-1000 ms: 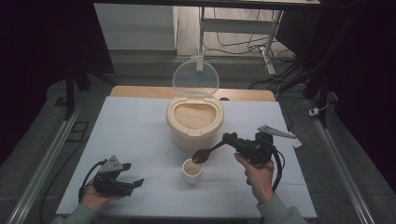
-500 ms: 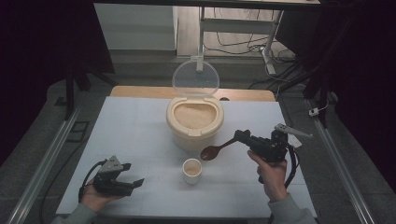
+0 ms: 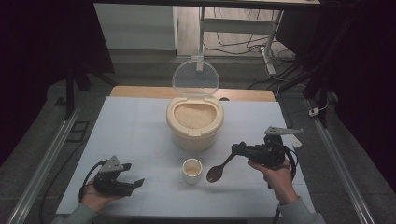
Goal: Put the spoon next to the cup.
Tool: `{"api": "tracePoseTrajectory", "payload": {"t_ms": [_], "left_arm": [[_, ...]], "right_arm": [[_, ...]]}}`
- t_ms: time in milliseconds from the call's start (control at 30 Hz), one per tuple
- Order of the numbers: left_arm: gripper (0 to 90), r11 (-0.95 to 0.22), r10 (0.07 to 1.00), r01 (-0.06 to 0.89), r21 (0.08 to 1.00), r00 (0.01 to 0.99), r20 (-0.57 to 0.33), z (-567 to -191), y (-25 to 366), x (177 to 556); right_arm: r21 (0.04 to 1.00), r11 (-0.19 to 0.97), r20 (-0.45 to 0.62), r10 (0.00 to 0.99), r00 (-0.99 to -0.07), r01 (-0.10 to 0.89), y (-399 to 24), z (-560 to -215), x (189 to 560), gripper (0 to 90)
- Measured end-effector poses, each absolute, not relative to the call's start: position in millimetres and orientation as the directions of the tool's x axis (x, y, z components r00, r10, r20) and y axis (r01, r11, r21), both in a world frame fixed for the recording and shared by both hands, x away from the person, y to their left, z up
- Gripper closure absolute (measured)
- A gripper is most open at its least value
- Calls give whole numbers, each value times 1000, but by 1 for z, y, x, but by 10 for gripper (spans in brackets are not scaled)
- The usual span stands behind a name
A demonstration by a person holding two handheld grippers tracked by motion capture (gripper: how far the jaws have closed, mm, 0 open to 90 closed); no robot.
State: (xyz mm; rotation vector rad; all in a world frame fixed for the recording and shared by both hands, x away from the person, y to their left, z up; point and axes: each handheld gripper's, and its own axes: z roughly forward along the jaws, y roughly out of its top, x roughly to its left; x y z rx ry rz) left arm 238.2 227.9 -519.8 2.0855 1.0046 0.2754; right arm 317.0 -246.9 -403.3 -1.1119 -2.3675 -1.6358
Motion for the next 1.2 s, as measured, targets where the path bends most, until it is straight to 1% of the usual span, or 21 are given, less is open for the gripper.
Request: {"api": "tracePoseTrajectory", "payload": {"t_ms": [233, 533, 633, 867, 1067, 1200], "left_arm": [[181, -381, 735, 566, 732, 665, -132, -520, 227, 238], [181, -382, 735, 567, 730, 665, -133, -520, 227, 238], [181, -383, 734, 567, 729, 666, -132, -520, 228, 238], [181, -385, 733, 567, 729, 667, -132, -521, 228, 238], [181, -388, 732, 566, 727, 669, -130, -521, 227, 238], [181, -389, 732, 567, 726, 669, -130, -521, 227, 238]], "right_arm": [[763, 271, 411, 498, -764, 587, -236, -408, 318, 835], [688, 417, 397, 469, -789, 594, -215, -418, 327, 834], [676, 439, 387, 471, -793, 591, -208, -422, 331, 834], [670, 437, 389, 482, -785, 600, -200, -428, 343, 829], [672, 424, 366, 523, -770, 607, -199, -436, 352, 789], [688, 417, 325, 554, -766, 594, -201, -443, 356, 753]]}}
